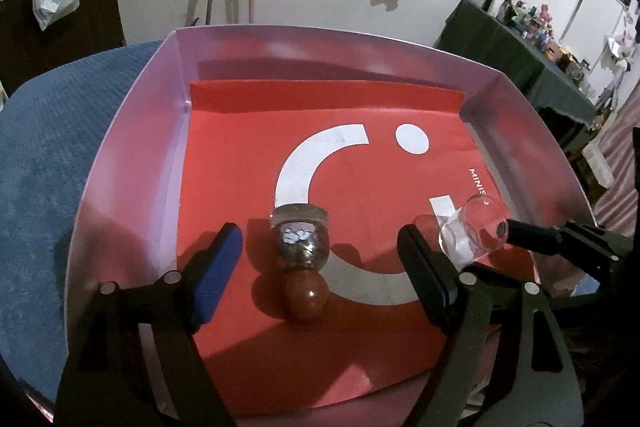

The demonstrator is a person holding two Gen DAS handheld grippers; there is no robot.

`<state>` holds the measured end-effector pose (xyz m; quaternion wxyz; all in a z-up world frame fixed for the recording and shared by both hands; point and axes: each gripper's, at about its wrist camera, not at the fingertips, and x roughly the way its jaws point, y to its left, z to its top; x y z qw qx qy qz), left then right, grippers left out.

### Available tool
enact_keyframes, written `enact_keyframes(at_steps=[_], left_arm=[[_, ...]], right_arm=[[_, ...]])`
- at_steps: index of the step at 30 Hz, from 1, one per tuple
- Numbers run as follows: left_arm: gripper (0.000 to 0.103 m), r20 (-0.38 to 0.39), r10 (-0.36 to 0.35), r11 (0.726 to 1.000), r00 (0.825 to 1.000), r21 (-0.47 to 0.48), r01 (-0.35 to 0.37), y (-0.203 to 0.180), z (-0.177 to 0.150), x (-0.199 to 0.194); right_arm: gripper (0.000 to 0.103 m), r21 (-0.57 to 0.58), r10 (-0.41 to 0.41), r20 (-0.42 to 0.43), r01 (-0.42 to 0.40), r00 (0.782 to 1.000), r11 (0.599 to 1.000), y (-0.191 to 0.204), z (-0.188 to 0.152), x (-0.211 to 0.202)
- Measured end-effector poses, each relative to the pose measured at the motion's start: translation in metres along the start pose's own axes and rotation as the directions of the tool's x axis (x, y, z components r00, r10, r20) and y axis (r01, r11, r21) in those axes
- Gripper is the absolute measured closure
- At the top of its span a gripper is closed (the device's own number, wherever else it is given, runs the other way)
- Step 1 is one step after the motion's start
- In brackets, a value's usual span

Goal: Organize rigid objects
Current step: 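Lower the cup and jar onto the red sheet and open both grippers, then withdraw both grippers from the box back toward the remaining objects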

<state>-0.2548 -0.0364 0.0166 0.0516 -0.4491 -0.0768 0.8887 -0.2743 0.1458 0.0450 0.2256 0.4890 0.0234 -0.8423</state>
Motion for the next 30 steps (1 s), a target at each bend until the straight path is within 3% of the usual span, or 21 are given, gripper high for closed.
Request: enact_keyframes(at_steps=[15,17,21,30], left_arm=[[0.023,0.051,0.026,1.0,0.998,0.007,-0.026,-0.007,0.0,-0.033],[0.023,0.066,0.03,0.999,0.997,0.008,-0.031,-0.008,-0.002,-0.04],[0.008,0.103,0.05,0.999,0.993,-0.012,-0.049,-0.004,-0.006,-0.056],[0.008,0.159,0.039,0.999,0.986,-0.028,-0.034,-0.003,-0.016,-0.087]], right_arm=[[0.011,-0.043,0.034,0.114,-0.029,0.993,0.999,0.01,-0.02,-0.043],[0.003,-0.06,0.034,0.137,-0.026,0.99,0.998,0.015,-0.023,-0.049],[0.001,-0.093,0.029,0.187,-0.012,0.982,0.996,0.024,-0.03,-0.065],[0.0,-0.141,0.032,0.27,0.007,0.962,0.99,0.04,-0.052,-0.096]])
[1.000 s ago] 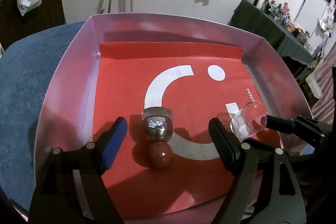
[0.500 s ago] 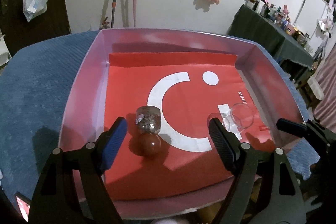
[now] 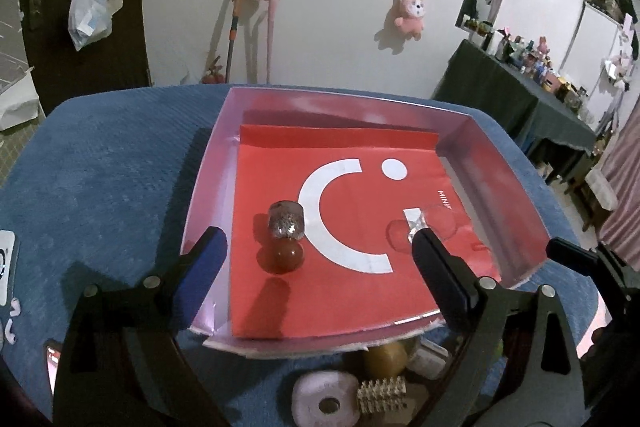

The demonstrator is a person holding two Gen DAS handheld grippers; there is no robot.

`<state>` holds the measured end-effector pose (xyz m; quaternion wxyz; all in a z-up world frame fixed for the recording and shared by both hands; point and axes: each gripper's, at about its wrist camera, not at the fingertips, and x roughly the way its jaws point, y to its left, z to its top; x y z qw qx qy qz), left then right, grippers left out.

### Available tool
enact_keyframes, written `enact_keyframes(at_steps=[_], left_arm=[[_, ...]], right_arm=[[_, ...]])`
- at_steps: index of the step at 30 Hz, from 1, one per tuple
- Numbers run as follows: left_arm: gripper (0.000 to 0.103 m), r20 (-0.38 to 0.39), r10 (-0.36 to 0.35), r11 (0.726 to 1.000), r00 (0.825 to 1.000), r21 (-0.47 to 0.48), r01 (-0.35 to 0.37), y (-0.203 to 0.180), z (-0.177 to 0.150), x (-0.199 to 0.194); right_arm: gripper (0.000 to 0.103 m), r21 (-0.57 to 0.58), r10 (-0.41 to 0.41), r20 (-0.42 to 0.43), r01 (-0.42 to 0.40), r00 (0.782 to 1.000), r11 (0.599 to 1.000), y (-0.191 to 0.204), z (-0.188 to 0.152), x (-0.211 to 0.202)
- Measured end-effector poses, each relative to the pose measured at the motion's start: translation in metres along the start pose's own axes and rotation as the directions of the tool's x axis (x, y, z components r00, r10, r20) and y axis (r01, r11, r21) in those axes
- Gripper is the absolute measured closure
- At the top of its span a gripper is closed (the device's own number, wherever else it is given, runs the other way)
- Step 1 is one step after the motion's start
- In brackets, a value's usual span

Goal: Organize rigid objects
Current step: 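Withdraw both grippers from the box back toward the remaining objects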

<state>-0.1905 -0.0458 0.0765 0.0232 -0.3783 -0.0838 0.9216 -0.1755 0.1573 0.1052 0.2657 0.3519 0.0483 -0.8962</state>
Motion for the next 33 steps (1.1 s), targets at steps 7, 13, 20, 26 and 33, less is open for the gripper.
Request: enact_keyframes(at_steps=[7,13,20,26,33], left_arm=[[0.003,0.048,-0.011,1.0,0.999,-0.008,0.011,0.0,-0.013,-0.026],[0.002,0.069,-0.034,0.999,0.997,-0.003,0.034,-0.003,-0.03,-0.046],[0.0,0.079,-0.019,0.999,0.997,0.047,0.016,-0.012,-0.054,-0.063],[0.0,0.081,-0.01,0.997,0.997,0.072,0.004,-0.012,-0.079,-0.07],[0.0,0.077,-0.028,0.998,0.997,0.06,0.024,-0.005,-0.111,-0.074]], right_arm=[[0.0,-0.001,0.001,0.056,-0.001,0.998,1.0,0.006,-0.014,-0.023],[0.0,0.005,-0.002,0.114,0.002,0.993,1.0,0.013,-0.03,-0.045],[0.0,-0.025,-0.017,0.156,0.021,0.988,0.999,0.029,-0.048,-0.06],[0.0,-0.004,-0.014,0.202,0.015,0.979,1.0,0.033,-0.067,-0.07],[0.0,-0.009,-0.048,0.249,0.052,0.967,0.999,0.039,-0.089,-0.08]])
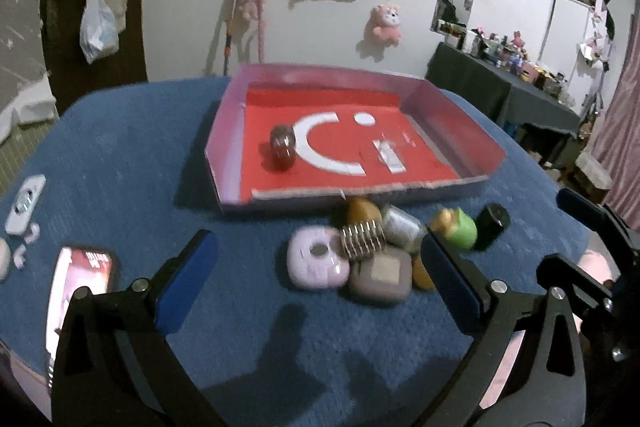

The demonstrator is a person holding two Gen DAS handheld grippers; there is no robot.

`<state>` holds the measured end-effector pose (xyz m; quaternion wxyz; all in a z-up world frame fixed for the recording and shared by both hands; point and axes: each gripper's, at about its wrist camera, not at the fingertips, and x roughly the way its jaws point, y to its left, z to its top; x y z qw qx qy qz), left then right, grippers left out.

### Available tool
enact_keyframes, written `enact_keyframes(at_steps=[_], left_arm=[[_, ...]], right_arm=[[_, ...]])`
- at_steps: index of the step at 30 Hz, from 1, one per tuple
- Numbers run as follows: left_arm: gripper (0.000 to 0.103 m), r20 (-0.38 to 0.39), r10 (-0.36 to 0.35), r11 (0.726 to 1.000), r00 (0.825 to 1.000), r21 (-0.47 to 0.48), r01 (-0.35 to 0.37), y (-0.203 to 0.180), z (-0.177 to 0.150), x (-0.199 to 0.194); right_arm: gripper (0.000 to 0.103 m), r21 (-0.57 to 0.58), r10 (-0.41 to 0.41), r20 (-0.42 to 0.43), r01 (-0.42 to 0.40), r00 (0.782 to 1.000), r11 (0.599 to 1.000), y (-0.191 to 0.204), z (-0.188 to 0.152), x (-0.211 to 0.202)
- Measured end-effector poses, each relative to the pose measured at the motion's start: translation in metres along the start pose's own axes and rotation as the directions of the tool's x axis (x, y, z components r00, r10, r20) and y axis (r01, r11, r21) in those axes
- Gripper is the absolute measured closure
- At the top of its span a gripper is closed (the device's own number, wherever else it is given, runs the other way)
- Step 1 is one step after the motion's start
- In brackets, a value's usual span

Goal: Organize rigid objects
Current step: 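Withdraw both grippers from the box back toward the remaining objects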

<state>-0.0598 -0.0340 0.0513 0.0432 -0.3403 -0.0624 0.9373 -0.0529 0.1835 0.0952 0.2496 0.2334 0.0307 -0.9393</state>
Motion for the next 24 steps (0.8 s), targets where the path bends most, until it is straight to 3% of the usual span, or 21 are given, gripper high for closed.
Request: enact_keyframes(at_steps=[10,15,18,21,24], left_arm=[[0.0,-0.042,-0.062,0.997,0.997,-0.046,0.06,0.002,-0.034,-0.006],[0.0,-0.059,-0.016,0.999,0.998,-0.029,0.014,-0.001,-0.046,-0.003],[0.0,-0.084,-0.029,0.999,0.996,-0.031,0.026,-0.002,-0.054,0.003],[0.0,-0.11,-0.036,0.998,0.993,-0.049,0.031,0.0,-0.061,0.01],[0.0,-0.113,-0.024,0.998,0.993,-0.054,0.018,0.001,-0.065,0.015]], right_arm=[[0.0,-0.001,0.0,-0.039,0.0,0.999,1.0,0.008,-0.031,0.0],[0.0,0.019,0.012,-0.096,-0.01,0.995,1.0,0.008,-0.044,0.007],[0.0,0.048,0.03,-0.149,-0.023,0.988,0.999,0.006,-0.054,0.016],[0.003,0.052,0.031,-0.167,-0.023,0.985,0.998,0.006,-0.061,0.019],[0.013,0.068,0.04,-0.189,-0.028,0.981,0.997,0.005,-0.065,0.025]])
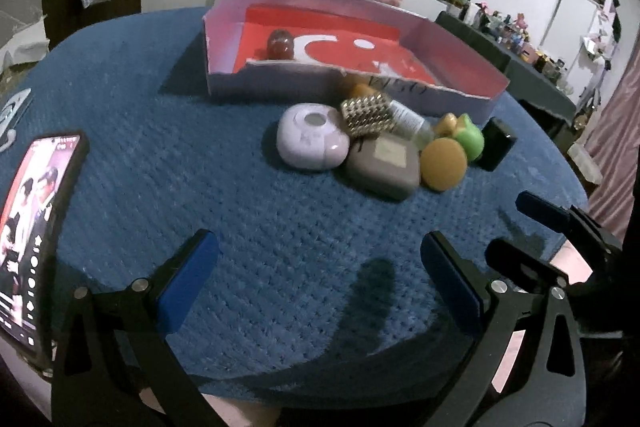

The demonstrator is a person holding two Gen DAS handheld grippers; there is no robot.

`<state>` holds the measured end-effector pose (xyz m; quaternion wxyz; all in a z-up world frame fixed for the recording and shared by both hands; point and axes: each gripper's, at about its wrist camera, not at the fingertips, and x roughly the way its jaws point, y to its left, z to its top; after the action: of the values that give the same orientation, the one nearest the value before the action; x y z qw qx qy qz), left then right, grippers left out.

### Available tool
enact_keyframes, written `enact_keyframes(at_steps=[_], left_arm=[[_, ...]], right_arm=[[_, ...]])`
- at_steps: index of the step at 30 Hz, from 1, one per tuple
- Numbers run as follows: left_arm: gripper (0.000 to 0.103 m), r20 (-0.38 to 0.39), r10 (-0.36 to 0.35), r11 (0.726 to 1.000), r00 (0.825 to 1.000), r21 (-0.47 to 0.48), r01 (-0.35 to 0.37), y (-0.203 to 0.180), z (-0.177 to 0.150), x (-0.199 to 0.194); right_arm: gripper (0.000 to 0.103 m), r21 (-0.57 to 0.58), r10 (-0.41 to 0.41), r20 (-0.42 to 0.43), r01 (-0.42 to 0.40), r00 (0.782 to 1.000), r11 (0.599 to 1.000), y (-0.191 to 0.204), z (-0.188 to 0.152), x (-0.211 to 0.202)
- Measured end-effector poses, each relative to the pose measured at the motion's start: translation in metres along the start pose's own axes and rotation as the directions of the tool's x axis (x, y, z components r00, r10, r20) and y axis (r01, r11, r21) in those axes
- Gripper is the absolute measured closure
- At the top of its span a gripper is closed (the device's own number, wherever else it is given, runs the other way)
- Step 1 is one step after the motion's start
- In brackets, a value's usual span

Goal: Organize rigid objects
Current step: 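Withdraw both grippers from the box back toward the remaining objects, then grasp the black cylinder with the right gripper while the left gripper grasps the lavender compact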

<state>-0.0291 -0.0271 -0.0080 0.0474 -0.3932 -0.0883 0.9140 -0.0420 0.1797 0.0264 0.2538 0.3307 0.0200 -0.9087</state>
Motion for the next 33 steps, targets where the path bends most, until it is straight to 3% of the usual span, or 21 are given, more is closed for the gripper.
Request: enact_keyframes(at_steps=[5,13,22,33], left_arm=[[0.0,0.012,0.033,0.999,0.999,0.033,-0.033,-0.004,-0.003,0.001],[0.0,0.017,0.043,0.998,0.999,0.033,-0.044,0.002,0.005,0.007],[0.0,0.012,0.097,0.995,0.995,0.034,-0.097,0.011,0.023,0.022],[0.0,0.016,0.087,0.996,0.996,-0.011,-0.087,0.023,0.05,0.035]], right_arm=[[0.033,0.023,0.001,-0.043,0.0,0.999,1.0,-0.004,-0.005,0.011],[0.053,0.045,-0.057,-0.04,0.059,0.998,0.997,-0.017,-0.002,0.013],[0.053,0.081,-0.167,-0.039,0.17,0.985,0.982,-0.048,0.013,0.013],[0.053,0.062,-0.19,0.002,0.189,0.982,0.98,-0.057,0.045,0.023]])
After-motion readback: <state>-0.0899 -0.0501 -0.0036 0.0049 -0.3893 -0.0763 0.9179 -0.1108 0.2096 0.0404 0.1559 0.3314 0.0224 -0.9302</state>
